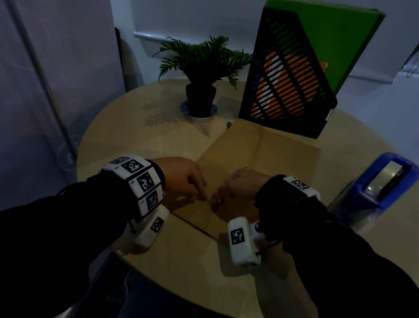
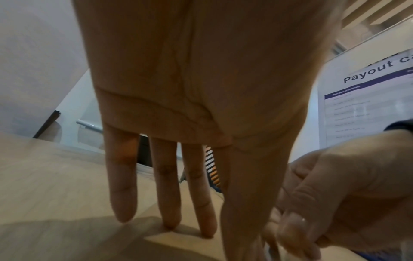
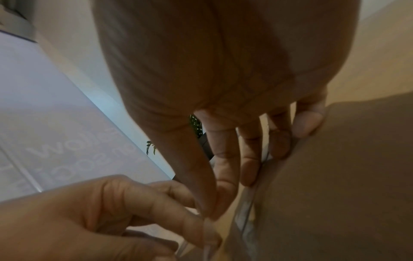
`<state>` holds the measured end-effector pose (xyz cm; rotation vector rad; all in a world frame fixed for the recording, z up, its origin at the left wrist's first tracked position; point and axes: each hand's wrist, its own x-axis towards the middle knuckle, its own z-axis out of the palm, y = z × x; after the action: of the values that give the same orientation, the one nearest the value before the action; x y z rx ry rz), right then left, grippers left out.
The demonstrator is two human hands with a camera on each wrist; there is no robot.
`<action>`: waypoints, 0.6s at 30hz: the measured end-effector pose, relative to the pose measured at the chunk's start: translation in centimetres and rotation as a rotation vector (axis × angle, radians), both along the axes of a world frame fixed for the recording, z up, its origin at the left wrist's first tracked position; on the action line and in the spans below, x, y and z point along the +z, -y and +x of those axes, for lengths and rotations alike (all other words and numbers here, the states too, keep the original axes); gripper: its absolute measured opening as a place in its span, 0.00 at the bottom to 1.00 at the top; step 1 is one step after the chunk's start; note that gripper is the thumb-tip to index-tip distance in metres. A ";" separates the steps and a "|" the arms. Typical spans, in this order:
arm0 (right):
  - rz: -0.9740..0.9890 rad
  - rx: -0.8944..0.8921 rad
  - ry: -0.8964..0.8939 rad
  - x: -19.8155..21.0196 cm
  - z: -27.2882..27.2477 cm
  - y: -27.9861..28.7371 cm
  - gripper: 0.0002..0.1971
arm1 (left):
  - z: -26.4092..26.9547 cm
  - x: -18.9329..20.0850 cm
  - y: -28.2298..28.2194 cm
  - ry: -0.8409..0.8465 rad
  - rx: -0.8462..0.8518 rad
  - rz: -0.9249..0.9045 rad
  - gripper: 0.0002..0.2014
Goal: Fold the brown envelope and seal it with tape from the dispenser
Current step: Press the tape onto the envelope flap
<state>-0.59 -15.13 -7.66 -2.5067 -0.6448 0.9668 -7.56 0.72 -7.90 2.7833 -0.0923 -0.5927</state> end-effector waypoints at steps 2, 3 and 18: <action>-0.013 0.004 -0.003 0.0 0.0 0.0 0.18 | 0.0 -0.1 -0.1 0.004 0.019 0.011 0.12; -0.017 0.004 0.004 -0.1 0.0 0.0 0.18 | 0.1 -0.2 -0.1 0.004 0.029 0.019 0.12; 0.035 -0.059 -0.044 -0.8 0.8 -0.2 0.16 | 0.0 -0.6 0.2 0.001 0.085 -0.004 0.09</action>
<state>0.20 -14.96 -8.44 -2.4525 -0.5663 0.9777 -7.55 0.49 -8.50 2.7682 0.0251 -0.5692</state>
